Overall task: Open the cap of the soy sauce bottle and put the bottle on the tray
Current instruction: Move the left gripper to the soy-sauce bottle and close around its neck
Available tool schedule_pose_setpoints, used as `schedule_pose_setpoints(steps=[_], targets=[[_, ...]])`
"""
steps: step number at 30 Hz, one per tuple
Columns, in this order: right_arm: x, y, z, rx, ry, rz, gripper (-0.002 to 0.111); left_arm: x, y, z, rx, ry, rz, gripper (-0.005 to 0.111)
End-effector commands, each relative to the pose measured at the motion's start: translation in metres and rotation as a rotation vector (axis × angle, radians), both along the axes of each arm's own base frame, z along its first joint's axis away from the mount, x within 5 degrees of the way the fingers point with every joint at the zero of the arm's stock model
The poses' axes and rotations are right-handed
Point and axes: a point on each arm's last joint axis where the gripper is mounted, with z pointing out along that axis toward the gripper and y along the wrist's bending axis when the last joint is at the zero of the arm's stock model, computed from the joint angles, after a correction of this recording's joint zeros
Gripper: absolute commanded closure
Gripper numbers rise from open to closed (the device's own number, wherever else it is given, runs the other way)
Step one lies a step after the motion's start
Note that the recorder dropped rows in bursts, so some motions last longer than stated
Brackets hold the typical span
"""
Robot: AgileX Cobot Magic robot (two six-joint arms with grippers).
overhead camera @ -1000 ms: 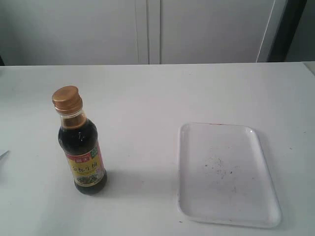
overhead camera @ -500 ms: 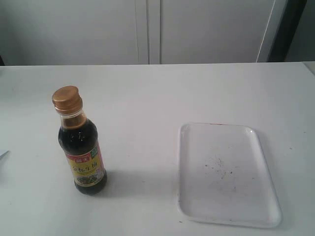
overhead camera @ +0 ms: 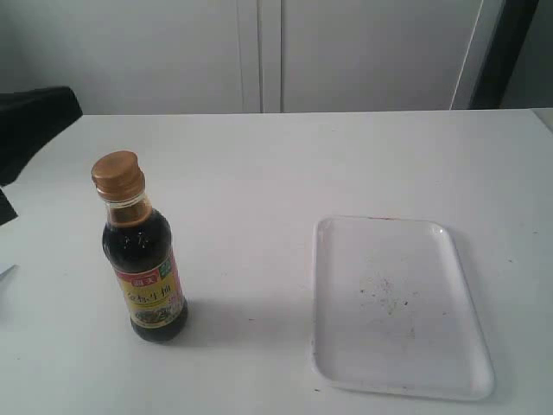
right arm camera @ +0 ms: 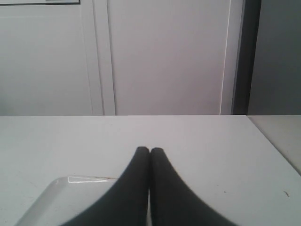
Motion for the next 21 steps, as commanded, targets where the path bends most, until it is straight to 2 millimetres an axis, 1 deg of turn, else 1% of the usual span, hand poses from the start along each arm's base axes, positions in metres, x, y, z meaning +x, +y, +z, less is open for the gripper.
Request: schedule_pose_setpoints(steps=[1,2,3,5,6,7,8,9,12,17,21], targets=[[0.0,0.0,-0.001,-0.003,-0.008,0.0,0.108,0.008,-0.007,-0.003,0.056,0.035,-0.088,0.107],[0.0,0.0,-0.001,-0.003,-0.008,0.0,0.108,0.01,-0.009,-0.003,0.063,0.041,-0.101,0.106],[0.0,0.0,-0.001,-0.003,-0.008,0.0,0.108,0.011,-0.009,-0.003,0.065,0.043,-0.103,0.101],[0.0,0.0,-0.001,-0.003,-0.006,0.0,0.108,0.013,-0.01,-0.002,0.083,0.042,-0.113,0.078],[0.0,0.0,-0.001,-0.003,-0.006,0.0,0.108,0.015,-0.01,-0.003,0.077,0.058,-0.115,0.055],[0.0,0.0,-0.001,-0.003,-0.006,0.0,0.108,0.016,-0.009,-0.003,0.061,0.071,-0.111,0.037],[0.0,0.0,-0.001,-0.003,-0.006,0.0,0.108,0.017,-0.009,-0.004,0.058,0.075,-0.109,0.015],[0.0,0.0,-0.001,-0.003,-0.006,0.0,0.108,0.018,-0.009,-0.005,0.052,0.08,-0.105,0.003],[0.0,0.0,-0.001,-0.003,-0.004,0.0,0.108,0.022,-0.009,-0.006,0.037,0.09,-0.094,0.002],[0.0,0.0,-0.001,-0.003,-0.004,0.0,0.108,0.03,-0.009,-0.016,0.043,0.127,-0.092,0.002],[0.0,0.0,-0.001,-0.003,-0.004,0.0,0.108,0.03,-0.018,-0.021,0.067,0.123,-0.132,0.002]])
